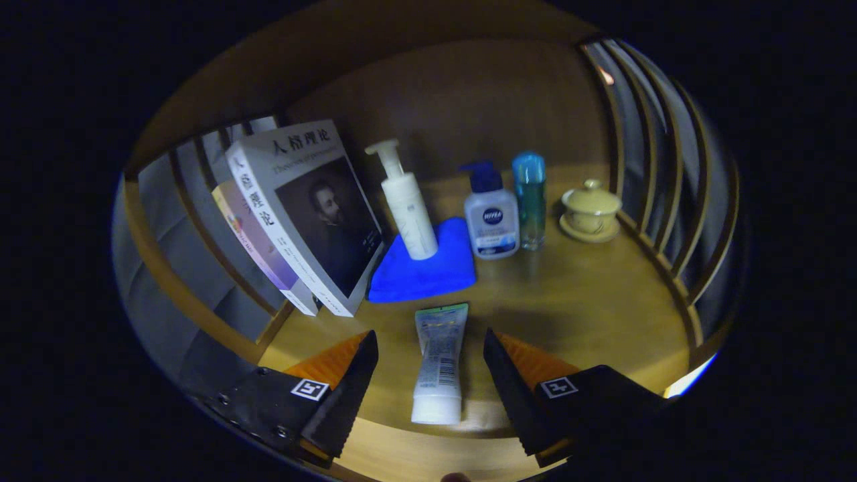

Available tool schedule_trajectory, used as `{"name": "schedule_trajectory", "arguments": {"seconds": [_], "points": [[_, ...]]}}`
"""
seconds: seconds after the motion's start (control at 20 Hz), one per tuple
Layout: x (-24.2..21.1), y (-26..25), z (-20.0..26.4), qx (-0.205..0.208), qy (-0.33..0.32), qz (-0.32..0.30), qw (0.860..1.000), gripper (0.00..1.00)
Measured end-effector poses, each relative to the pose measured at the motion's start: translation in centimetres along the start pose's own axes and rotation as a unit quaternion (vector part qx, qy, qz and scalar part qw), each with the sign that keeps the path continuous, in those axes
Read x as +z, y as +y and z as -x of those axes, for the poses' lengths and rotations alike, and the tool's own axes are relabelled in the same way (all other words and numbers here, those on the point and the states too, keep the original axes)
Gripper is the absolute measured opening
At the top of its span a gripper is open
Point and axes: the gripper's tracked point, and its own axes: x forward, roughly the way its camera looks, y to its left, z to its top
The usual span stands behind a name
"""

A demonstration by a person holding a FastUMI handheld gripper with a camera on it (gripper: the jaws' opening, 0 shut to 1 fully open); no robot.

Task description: Pull open the drawer, take out the items inside it, and place them on the countertop above the cabinet.

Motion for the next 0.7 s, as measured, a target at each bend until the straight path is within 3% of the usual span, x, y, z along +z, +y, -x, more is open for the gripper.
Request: {"name": "schedule_trajectory", "arguments": {"seconds": [0.3,0.7], "points": [[-1.9,2.1,8.3,0.017,-0.116,0.007,0.993,0.98],[-9.6,4.7,18.3,0.009,-0.223,0.023,0.974,0.98]]}}
